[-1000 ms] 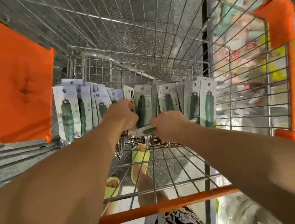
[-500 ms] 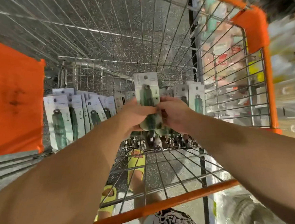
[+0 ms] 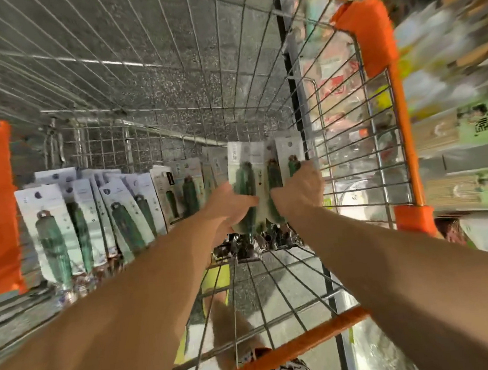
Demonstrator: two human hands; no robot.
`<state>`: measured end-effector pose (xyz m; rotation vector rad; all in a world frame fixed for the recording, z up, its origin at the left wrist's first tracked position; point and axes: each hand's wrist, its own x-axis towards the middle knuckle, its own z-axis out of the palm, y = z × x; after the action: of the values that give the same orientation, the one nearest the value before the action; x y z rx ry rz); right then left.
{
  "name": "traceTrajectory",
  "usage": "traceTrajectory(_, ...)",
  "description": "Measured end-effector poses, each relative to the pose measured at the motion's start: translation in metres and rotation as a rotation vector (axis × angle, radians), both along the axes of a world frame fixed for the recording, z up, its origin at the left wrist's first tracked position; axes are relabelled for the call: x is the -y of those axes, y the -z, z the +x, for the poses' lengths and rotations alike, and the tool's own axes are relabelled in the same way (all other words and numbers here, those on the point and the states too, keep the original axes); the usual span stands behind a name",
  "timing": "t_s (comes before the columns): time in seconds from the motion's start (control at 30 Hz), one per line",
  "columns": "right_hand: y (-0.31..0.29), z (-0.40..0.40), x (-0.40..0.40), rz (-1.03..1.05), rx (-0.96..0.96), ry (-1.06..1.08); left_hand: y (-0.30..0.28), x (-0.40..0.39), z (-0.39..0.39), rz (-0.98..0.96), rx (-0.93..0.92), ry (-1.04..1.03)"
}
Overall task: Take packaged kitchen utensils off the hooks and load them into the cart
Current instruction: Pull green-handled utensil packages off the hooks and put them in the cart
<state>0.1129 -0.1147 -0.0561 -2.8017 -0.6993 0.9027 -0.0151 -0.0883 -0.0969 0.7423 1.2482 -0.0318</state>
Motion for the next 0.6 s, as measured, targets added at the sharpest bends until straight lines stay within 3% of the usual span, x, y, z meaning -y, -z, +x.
traceTrajectory(0.27,0.011,0.011,0.008,-0.068,-0.041,-0.103,0.004,-0.001,0.001,-0.105,0.086,-0.106)
traceTrajectory(0.6,0.010,0.015,0.005,-0.020,-0.228,0.037,-0.005,0.005,0.008,-0.164,0.128,-0.317)
